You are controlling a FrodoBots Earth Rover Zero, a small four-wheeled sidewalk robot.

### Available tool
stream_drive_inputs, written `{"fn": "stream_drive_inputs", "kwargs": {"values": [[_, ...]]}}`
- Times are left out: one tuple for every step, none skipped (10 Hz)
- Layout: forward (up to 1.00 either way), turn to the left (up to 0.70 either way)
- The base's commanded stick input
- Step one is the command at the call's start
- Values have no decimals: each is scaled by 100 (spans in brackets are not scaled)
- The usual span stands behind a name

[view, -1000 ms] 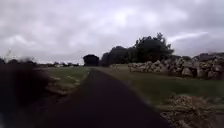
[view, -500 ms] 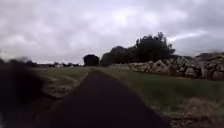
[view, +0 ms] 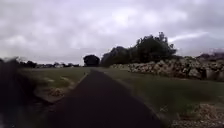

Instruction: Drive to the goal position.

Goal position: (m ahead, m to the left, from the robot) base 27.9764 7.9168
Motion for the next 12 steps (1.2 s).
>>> {"fn": "stream_drive_inputs", "kwargs": {"values": [[50,0],[50,0],[50,0],[50,0],[50,0],[50,0],[50,0],[50,0],[50,0],[50,0],[50,0],[50,0]]}}
